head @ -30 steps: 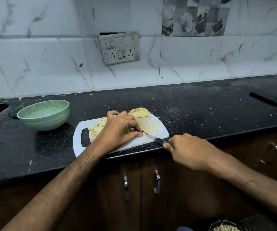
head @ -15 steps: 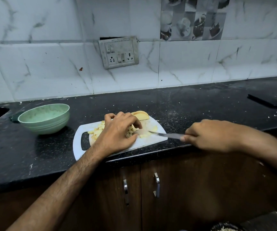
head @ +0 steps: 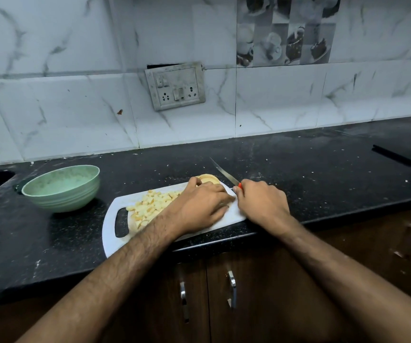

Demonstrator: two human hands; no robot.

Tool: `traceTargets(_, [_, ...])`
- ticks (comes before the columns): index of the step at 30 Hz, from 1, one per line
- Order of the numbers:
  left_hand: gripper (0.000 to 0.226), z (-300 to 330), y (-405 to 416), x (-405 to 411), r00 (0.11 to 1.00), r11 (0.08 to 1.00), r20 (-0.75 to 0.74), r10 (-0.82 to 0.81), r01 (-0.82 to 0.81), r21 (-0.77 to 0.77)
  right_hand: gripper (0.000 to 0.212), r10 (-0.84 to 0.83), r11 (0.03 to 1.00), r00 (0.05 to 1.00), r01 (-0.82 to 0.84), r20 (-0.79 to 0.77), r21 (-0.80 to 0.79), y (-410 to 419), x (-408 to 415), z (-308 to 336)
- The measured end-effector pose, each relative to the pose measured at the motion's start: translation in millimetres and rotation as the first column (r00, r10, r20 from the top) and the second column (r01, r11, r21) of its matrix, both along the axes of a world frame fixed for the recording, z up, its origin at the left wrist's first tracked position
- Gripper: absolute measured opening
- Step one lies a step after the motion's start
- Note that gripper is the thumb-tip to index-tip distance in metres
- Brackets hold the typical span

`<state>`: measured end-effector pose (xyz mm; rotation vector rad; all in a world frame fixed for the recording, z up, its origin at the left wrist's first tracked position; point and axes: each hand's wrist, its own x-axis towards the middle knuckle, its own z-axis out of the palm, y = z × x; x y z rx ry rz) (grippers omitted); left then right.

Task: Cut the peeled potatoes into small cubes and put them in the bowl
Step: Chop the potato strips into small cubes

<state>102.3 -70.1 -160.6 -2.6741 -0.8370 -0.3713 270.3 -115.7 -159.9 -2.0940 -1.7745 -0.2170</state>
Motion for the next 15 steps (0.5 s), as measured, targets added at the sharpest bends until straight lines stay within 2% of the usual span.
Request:
traceTargets(3, [0.025, -2.4, 0.3, -5.4, 1.000, 0.991, 0.017, -0.027, 0.024, 0.130, 0.034, 0.016, 0.997, 0.995, -0.024, 0.098, 0.076, -1.2, -1.2, -9.6])
traceTargets(6, [0.028, -6.2, 1.7, -15.8, 0.999, 0.971, 0.051, -0.002, -0.010, 0.238, 0.034, 0.022, 0.995, 0.993, -0.033, 0.114, 0.091, -0.5, -0.5, -12.5])
traceTargets(10, [0.017, -7.5, 4.5, -28.5, 0.993, 0.955, 0.107, 0.046, -0.075, 0.286, 0.033, 0.018, 0.995, 0.992, -0.031, 0.128, 0.099, 0.3, 0.0, -14.2])
traceTargets(15, [0.030, -3.8, 2.4, -35.8, 0.988, 0.936, 0.102, 0.112, -0.140, 0.324, 0.033, 0.007, 0.993, 0.991, -0.022, 0.131, 0.119, 1.2, 0.3, -15.9])
